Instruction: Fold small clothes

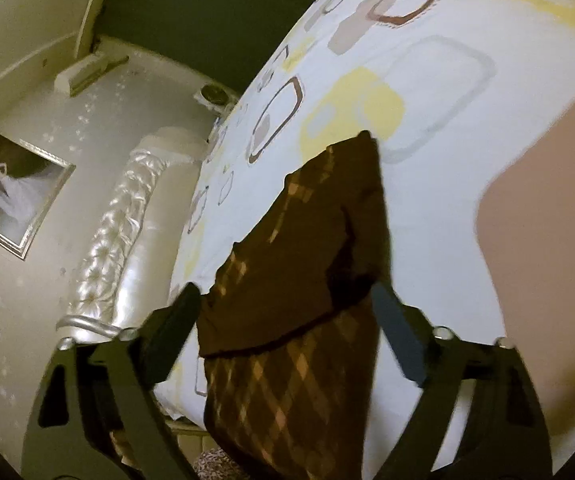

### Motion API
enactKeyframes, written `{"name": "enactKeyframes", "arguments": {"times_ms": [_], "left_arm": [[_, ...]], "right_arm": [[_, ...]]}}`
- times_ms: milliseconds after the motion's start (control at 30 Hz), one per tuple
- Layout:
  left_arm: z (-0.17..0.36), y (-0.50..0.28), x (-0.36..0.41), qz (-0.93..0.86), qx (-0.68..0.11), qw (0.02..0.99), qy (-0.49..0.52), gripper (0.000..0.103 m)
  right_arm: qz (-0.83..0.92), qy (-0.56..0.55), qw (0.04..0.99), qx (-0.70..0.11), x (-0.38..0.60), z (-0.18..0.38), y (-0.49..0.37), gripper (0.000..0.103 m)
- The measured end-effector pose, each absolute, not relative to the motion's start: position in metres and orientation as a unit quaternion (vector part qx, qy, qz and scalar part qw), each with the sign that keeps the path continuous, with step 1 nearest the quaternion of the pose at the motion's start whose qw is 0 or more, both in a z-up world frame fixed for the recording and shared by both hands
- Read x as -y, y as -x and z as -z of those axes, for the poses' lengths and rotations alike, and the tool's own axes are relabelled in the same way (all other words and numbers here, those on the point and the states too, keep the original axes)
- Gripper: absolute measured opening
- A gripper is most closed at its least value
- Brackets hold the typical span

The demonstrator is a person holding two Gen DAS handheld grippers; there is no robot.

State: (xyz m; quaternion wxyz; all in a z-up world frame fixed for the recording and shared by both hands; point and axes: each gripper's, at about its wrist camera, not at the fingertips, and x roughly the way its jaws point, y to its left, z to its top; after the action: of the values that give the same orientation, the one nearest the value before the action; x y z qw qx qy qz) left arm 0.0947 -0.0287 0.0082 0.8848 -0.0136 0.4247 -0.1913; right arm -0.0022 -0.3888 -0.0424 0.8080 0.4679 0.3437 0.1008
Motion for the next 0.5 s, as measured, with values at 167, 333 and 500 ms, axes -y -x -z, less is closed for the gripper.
{"name": "enactKeyframes", "arguments": {"times_ms": [167,333,500], "left_arm": [[0.014,-0.101,-0.026,0.15,-0.442,0.881,0.07,0.072],[0.037,-0.109,-0.049,0.123,-0.459,0.875,0.098,0.072],[0.05,-0.114,-0.06,0.112,-0.47,0.867,0.119,0.072]], "right_arm": [[-0.087,-0.439,0.811,-0.376,0.386,0.05,-0.047,0.075],[-0.071,-0.411,0.804,-0.424,0.373,0.07,-0.08,0.075],[-0.071,-0.389,0.8,-0.452,0.357,0.084,-0.093,0.055]]}}
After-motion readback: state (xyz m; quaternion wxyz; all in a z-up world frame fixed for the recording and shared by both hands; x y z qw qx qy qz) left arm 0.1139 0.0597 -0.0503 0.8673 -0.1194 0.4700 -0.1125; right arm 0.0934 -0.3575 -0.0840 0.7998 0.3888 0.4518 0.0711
